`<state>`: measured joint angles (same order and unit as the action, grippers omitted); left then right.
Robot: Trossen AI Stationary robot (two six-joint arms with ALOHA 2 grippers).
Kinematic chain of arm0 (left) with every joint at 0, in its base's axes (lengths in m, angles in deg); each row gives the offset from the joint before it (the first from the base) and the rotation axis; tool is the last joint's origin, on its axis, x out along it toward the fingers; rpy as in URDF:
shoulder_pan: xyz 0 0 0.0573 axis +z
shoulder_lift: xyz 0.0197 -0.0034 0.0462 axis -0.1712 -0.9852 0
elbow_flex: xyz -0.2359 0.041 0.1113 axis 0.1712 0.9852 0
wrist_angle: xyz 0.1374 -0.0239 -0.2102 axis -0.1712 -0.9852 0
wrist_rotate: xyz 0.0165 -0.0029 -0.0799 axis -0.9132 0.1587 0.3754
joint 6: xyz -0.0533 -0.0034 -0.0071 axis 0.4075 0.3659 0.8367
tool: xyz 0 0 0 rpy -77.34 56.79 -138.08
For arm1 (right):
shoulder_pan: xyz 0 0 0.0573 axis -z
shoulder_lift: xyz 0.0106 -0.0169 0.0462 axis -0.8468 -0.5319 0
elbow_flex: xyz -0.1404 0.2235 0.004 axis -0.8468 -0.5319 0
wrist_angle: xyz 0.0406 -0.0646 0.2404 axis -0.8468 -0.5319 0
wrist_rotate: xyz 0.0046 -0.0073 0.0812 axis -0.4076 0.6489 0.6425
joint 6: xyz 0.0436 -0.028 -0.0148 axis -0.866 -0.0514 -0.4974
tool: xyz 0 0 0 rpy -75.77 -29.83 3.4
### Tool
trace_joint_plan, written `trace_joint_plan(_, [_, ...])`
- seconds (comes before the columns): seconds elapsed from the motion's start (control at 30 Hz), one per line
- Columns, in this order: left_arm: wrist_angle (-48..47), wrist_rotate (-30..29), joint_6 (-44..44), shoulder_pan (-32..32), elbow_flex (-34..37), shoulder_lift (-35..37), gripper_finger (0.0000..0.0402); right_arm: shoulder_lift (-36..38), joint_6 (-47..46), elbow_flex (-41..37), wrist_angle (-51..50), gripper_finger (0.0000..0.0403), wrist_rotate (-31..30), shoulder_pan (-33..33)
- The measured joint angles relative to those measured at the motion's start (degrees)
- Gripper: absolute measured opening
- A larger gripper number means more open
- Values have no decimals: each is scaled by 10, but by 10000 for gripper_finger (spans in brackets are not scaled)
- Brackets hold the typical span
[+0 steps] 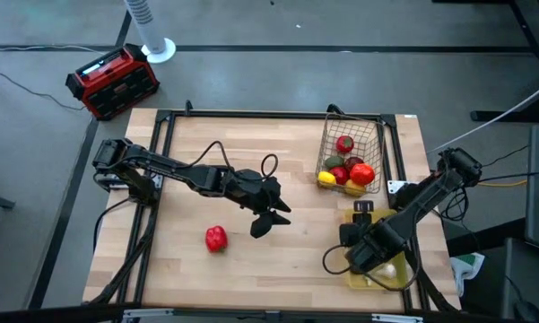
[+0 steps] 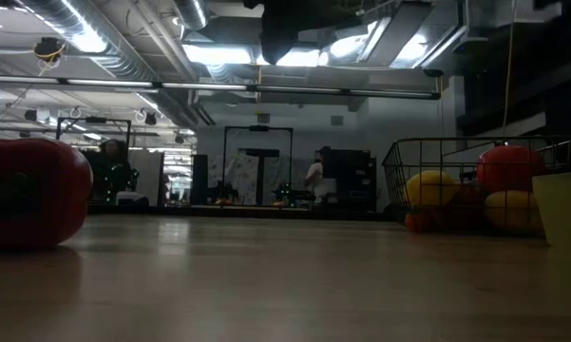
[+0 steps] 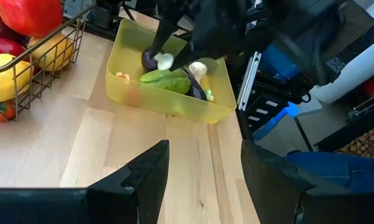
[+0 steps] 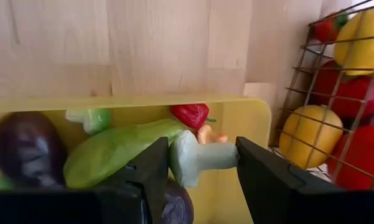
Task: Sort produce into baskets
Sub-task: Put the green mushroom into the yellow bin
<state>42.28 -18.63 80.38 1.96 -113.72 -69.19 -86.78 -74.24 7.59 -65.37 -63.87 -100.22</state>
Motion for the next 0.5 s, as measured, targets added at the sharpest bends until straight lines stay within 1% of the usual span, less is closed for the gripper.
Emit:
trace_joint_plan(0.2, [0,0,-22,0,0,0,196,0,0,-29,20,175,0,0])
trace_joint_plan(0.5, [0,0,-20,0,0,0,196,0,0,-30,24,175,0,0])
